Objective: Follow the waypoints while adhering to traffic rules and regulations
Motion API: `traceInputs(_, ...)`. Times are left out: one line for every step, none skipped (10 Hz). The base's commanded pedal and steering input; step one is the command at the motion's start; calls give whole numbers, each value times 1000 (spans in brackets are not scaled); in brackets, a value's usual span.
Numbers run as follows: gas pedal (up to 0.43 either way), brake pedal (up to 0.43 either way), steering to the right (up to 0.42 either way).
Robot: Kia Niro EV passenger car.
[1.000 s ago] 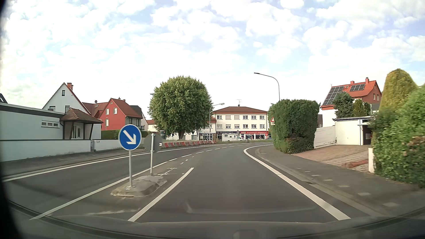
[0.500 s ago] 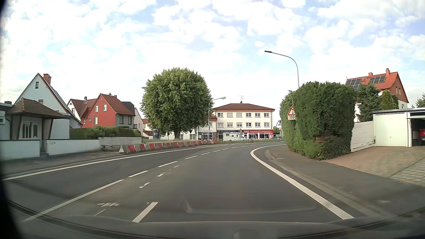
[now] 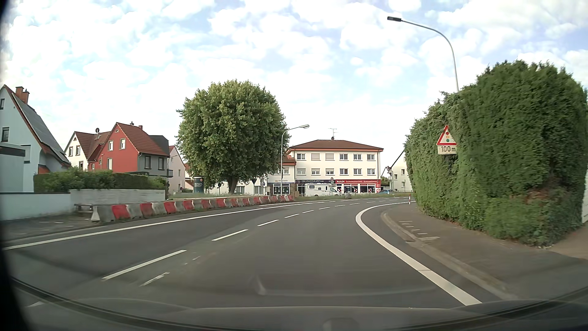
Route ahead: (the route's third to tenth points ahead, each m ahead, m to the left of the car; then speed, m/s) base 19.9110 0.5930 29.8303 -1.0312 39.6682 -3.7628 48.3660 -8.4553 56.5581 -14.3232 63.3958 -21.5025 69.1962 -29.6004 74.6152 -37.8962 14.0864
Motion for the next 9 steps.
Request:
traceInputs(0, 30, 23)
traceInputs(0, 30, 28)
traceInputs(0, 30, 32)
traceInputs(0, 30, 36)
traceInputs(0, 24, 39)
traceInputs(0, 30, 41)
traceInputs(0, 30, 46)
traceInputs(0, 30, 49)
traceInputs(0, 30, 51)
